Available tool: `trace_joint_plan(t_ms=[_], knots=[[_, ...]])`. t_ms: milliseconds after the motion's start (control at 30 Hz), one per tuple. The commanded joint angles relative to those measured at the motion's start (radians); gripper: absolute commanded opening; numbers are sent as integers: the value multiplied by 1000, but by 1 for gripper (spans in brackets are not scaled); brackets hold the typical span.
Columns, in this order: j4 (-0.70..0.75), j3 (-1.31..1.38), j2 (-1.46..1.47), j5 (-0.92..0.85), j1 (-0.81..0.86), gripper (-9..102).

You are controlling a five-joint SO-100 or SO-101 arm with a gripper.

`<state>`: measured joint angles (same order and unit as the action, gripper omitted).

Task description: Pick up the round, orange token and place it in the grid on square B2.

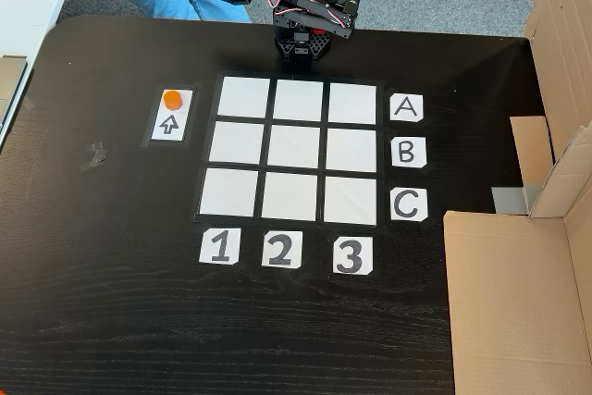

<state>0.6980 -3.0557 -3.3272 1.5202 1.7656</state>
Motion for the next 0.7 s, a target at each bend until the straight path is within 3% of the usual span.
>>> trace_joint_plan(t_ms=[0, 567, 667], knots=[[52, 9, -15, 25, 61, -1], [46, 17, 3, -20, 35, -1], [98, 77, 44, -64, 15, -1]])
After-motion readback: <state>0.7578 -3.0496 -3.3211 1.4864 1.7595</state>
